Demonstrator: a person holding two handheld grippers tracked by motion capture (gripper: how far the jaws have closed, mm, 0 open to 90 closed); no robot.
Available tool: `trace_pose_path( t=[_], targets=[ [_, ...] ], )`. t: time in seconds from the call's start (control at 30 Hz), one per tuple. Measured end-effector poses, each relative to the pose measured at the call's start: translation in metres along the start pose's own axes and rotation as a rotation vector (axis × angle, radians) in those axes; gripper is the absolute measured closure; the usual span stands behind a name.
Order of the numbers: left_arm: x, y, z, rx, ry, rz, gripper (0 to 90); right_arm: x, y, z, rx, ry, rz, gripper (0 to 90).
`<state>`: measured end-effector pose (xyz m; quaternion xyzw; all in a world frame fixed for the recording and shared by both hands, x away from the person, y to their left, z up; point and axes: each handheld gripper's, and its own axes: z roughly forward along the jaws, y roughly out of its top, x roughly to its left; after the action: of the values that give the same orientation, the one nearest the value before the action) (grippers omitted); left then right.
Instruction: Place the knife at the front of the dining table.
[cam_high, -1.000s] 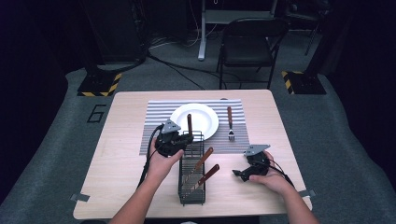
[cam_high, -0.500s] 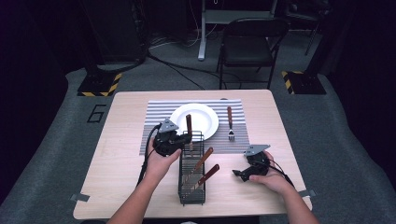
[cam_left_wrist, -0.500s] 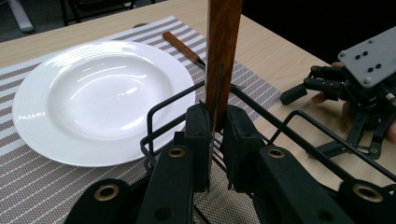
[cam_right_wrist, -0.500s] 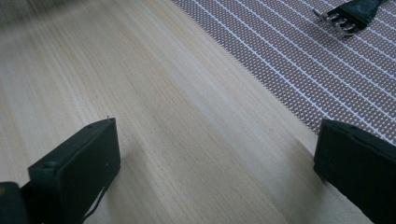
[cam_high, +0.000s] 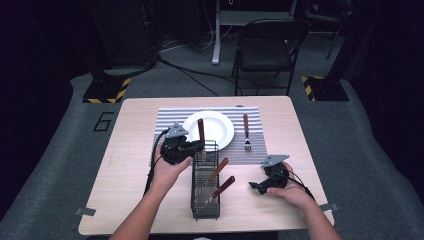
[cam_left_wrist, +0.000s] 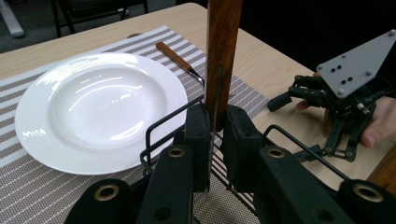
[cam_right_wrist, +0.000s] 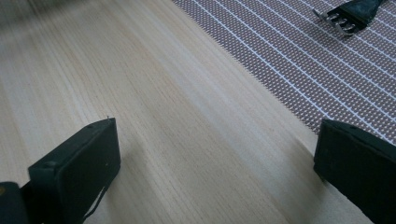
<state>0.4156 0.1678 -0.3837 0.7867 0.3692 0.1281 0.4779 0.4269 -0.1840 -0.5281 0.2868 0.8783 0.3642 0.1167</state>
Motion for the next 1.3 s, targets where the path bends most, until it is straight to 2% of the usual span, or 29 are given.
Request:
trace_pose_path(
  t=[0.4, 0.73, 0.93, 1.3],
  targets=[
    [0.002, 0.013, -0.014, -0.019, 0.007, 0.004, 80.9, 0.000, 0.000, 0.000, 0.000, 0.000, 0.000, 0.0],
    [0.004, 0.029, -0.030, -0.034, 0.018, 0.027, 80.9, 0.000, 0.000, 0.000, 0.000, 0.000, 0.000, 0.0],
    [0.008, 0.038, -0.041, -0.055, 0.021, 0.013, 80.9, 0.000, 0.000, 0.000, -0.001, -0.001, 0.003, 0.0],
    [0.013, 0.053, -0.061, -0.074, 0.045, 0.022, 80.9, 0.000, 0.000, 0.000, -0.001, -0.001, 0.003, 0.0]
  ],
)
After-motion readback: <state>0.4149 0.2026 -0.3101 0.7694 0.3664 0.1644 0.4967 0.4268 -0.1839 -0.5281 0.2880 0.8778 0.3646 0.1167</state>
